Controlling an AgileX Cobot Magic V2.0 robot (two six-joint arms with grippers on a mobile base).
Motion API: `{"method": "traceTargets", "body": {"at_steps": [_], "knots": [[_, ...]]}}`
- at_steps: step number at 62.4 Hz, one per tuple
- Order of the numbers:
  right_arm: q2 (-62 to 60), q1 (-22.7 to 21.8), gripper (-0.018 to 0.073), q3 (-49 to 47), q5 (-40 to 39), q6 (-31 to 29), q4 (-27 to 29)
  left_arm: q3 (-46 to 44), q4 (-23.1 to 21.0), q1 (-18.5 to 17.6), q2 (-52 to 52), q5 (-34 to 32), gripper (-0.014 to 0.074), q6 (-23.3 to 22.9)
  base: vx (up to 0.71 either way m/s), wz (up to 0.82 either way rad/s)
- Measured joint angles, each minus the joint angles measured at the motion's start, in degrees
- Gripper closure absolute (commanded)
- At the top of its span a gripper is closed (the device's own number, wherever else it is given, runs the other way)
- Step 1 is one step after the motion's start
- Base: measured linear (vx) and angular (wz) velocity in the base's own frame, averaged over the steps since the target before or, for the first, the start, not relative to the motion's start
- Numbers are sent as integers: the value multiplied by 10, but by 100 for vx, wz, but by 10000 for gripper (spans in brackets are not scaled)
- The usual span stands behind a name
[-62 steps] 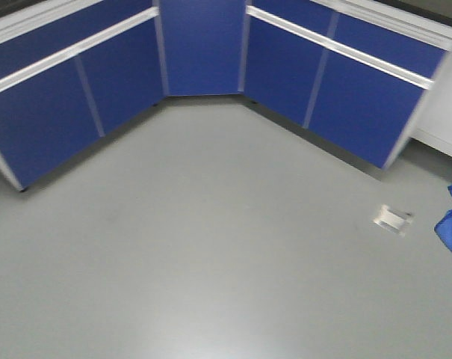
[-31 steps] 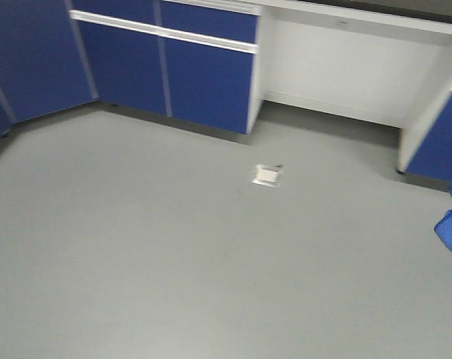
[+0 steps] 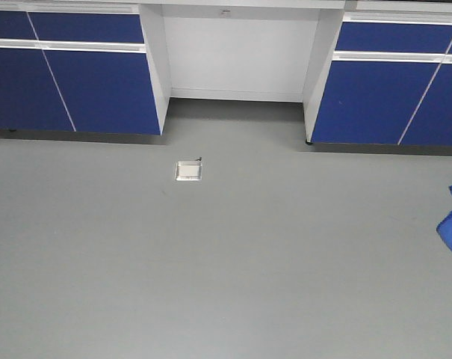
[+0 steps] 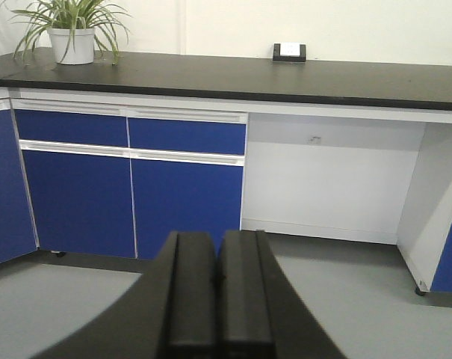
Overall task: Wipe right workspace with blue cloth
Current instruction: 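Carry the cloth in the right gripper while the base turns to another counter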
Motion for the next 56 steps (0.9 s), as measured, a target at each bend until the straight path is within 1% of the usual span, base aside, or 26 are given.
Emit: {"method": "traceTargets", "body": {"at_steps": [32, 56], "knots": [[0, 0, 559, 0, 0, 0, 0, 0, 0, 0, 0, 0, 602, 0, 8, -9], [0, 0, 559, 0, 0, 0, 0, 0, 0, 0, 0, 0, 602, 0, 20, -4]]}}
